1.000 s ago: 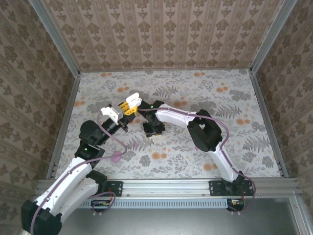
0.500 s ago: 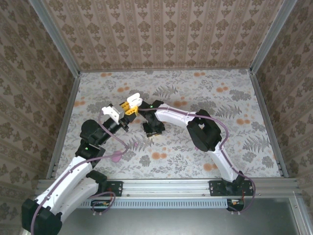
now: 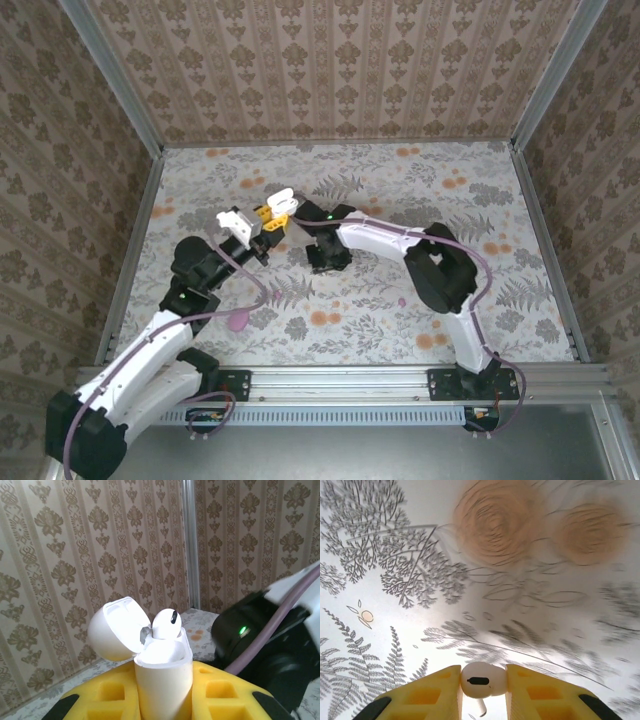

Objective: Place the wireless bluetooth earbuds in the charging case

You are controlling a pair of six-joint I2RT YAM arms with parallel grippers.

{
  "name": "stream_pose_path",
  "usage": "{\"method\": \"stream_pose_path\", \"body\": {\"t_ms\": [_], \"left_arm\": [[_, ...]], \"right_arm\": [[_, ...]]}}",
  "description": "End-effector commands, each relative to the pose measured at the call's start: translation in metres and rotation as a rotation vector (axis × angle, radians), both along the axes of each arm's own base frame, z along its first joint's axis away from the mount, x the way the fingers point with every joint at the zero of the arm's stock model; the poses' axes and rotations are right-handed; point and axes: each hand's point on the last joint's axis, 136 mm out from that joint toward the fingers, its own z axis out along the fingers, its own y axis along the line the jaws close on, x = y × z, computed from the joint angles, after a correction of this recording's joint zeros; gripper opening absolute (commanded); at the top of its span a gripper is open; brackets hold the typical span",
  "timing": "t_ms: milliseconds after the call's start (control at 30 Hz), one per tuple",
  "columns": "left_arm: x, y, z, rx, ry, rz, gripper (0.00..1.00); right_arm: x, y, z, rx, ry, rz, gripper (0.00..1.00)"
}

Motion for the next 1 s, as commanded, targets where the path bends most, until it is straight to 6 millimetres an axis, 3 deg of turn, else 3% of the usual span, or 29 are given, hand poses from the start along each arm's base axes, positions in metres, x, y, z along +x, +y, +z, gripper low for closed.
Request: {"method": "stream_pose_path", "body": {"t_ms": [0, 300, 467, 700, 967], "left_arm": [[-0.001, -0.01, 0.023, -0.054, -0.032, -0.036, 0.15], [0.012, -0.037, 0.009, -0.055, 0.032, -0.081, 0.15], [0.025, -0.054, -0.001, -0.056, 0.074, -0.099, 0.15], [0.037, -0.078, -0.02, -0.061, 0.137, -0.133, 0.14], [0.042, -0.093, -0.029, -0.064, 0.171, -0.151, 0.14]], "right_arm": [[0.02, -0.014, 0.05, 0.076, -0.165, -0.06, 0.27], [0.019, -0.07, 0.105, 0.113, -0.348, -0.166, 0.28], [0.015, -0.09, 0.141, 0.161, -0.437, -0.202, 0.28], [0.009, -0.103, 0.207, 0.259, -0.573, -0.218, 0.29], [0.002, -0.111, 0.254, 0.344, -0.69, -0.231, 0.29]]}}
